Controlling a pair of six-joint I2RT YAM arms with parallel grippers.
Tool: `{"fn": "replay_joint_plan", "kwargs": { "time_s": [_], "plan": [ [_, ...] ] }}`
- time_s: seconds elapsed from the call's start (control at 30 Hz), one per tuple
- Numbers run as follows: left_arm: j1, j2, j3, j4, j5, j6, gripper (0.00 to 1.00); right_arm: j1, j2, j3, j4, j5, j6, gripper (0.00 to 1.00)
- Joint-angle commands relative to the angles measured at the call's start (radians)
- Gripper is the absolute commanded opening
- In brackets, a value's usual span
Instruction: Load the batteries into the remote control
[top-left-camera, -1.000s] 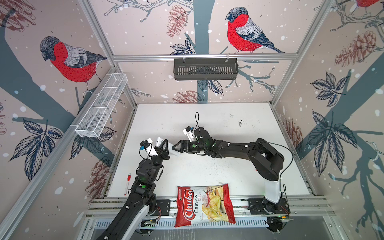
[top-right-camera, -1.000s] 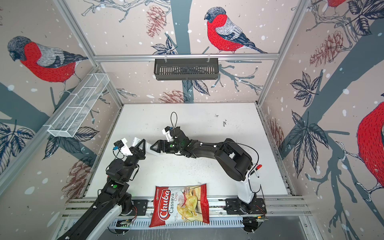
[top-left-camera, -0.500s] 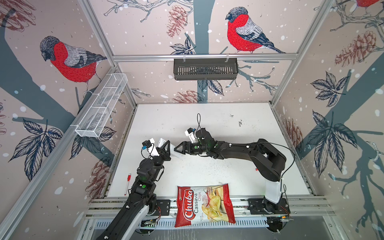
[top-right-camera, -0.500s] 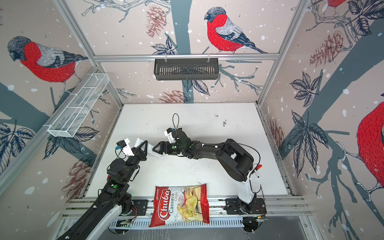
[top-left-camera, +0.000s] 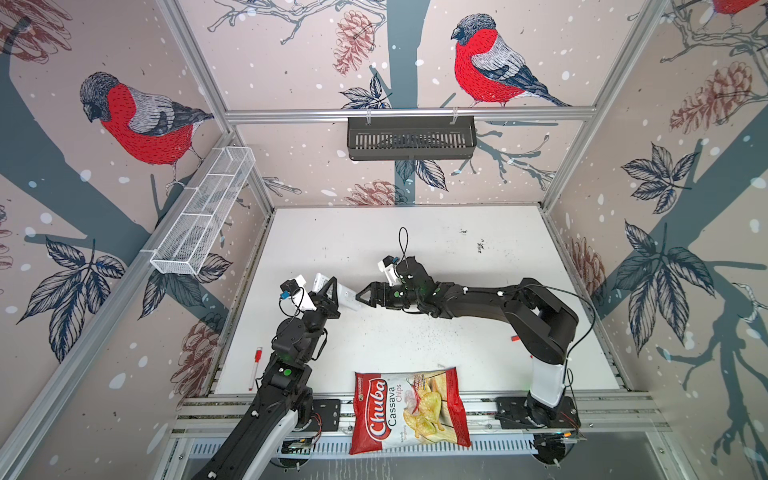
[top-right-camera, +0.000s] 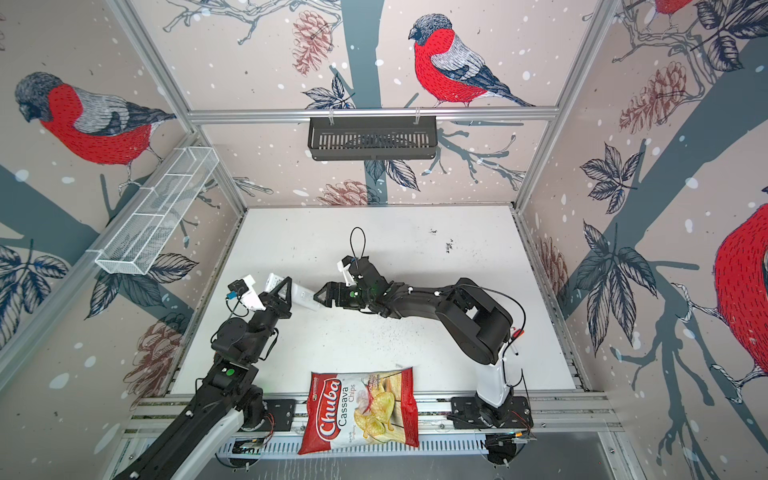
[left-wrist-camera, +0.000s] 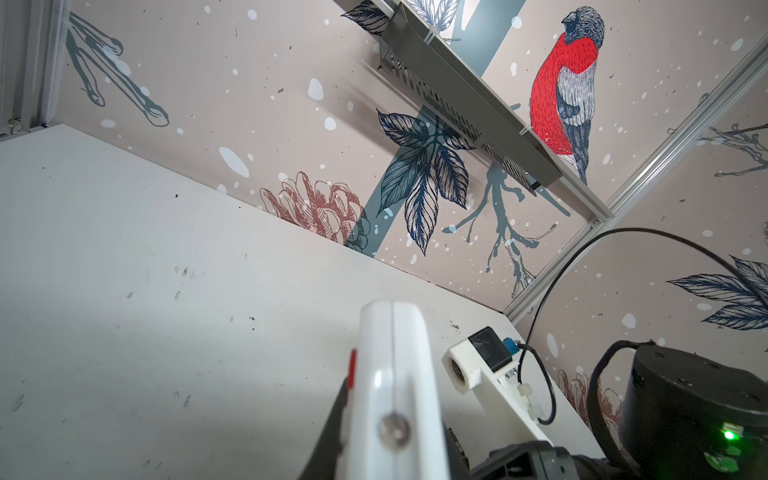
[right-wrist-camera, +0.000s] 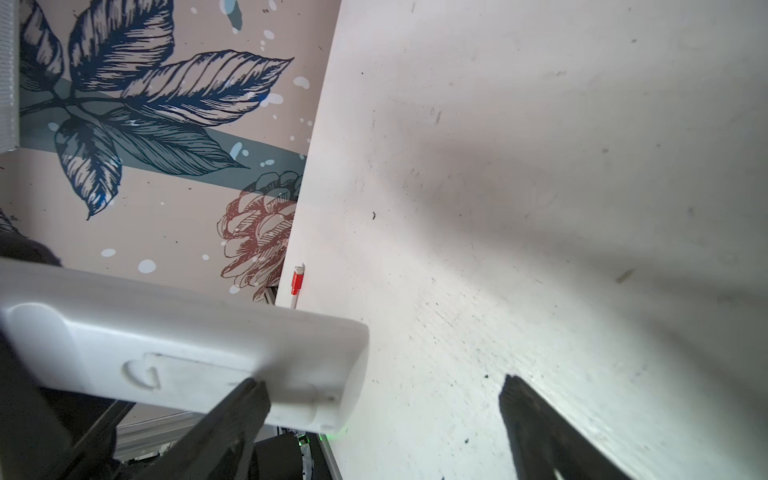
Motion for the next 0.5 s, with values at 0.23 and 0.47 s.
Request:
{"fn": "replay_joint_plan", "kwargs": {
  "time_s": [0.23, 0.47],
  "plan": [
    [0.001, -0.012, 0.01, 0.075, 0.018, -0.01, 0.0, 0.033, -0.002, 0.069, 0.078, -0.059, -0.016, 0.99],
    [0.001, -0.023, 0.013, 0.068, 0.015, -0.014, 0.0, 0.038, 0.016, 0.089, 0.064, -0.05, -0.018, 0.99]
  ]
}}
